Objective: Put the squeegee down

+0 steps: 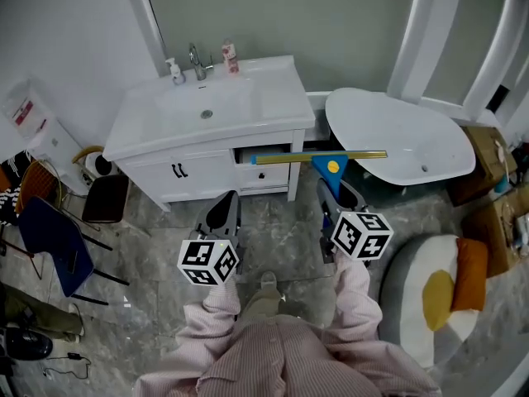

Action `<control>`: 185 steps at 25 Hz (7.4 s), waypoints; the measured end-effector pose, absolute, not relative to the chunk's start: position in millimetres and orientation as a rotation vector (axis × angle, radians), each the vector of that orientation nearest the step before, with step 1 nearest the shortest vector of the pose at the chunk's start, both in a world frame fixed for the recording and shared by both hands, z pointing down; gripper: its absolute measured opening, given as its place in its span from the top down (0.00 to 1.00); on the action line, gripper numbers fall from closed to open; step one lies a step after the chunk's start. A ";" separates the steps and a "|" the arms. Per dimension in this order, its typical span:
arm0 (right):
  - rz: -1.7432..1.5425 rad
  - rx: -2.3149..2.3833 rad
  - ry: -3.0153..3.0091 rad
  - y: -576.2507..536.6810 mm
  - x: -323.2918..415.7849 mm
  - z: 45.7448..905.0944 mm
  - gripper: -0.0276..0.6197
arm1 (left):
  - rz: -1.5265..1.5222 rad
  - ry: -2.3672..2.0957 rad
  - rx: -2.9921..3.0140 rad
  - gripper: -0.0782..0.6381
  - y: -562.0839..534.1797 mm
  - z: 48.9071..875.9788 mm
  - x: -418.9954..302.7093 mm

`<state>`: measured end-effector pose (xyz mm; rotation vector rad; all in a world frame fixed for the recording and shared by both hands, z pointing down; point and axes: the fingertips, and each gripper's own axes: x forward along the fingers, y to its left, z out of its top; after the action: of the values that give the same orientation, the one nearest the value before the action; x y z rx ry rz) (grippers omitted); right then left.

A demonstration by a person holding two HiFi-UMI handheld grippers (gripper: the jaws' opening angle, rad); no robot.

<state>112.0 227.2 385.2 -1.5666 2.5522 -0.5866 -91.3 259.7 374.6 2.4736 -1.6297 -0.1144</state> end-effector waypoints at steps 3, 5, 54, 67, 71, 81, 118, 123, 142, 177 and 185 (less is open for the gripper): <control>-0.597 -1.593 2.541 190.1 108.2 388.0 0.77 | -0.107 -1.600 2.482 0.89 216.5 376.0 -93.5; -0.603 -1.613 2.533 167.6 107.0 389.4 0.77 | -0.099 -1.578 2.491 0.89 191.0 376.6 -93.9; -0.841 -1.599 2.582 -208.9 69.4 438.9 0.77 | -0.051 -1.567 2.345 0.89 -168.5 417.8 -127.7; -0.945 -1.546 2.686 -327.3 65.5 470.9 0.77 | -0.064 -1.582 2.253 0.89 -278.3 437.9 -120.8; -0.976 -1.536 2.717 -356.5 61.3 481.3 0.77 | -0.058 -1.587 2.225 0.89 -305.7 444.8 -122.8; -1.047 -1.541 2.811 -407.9 51.2 506.7 0.77 | -0.038 -1.575 2.151 0.89 -351.5 467.3 -128.6; -1.252 -2.005 2.936 -485.0 25.7 610.4 0.77 | 0.100 -1.343 2.004 0.89 -441.4 568.8 -110.9; -1.235 -2.050 2.926 -483.7 27.7 613.0 0.77 | 0.104 -1.338 2.005 0.89 -440.6 569.2 -109.9; -1.106 -2.173 2.888 -485.5 29.1 610.4 0.70 | 0.096 -1.318 2.018 0.89 -434.1 565.5 -106.2; -0.601 -1.817 2.872 -416.3 20.9 492.0 0.95 | 0.004 -1.331 2.293 0.89 -364.6 470.1 -109.0; -0.578 -1.628 2.858 -391.8 13.3 466.9 0.95 | -0.024 -1.406 2.335 0.89 -351.2 452.4 -125.9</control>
<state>13.3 -391.8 466.9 -1.6283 2.8582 -0.5782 -125.9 -351.2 452.4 2.3348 -1.4058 -0.0235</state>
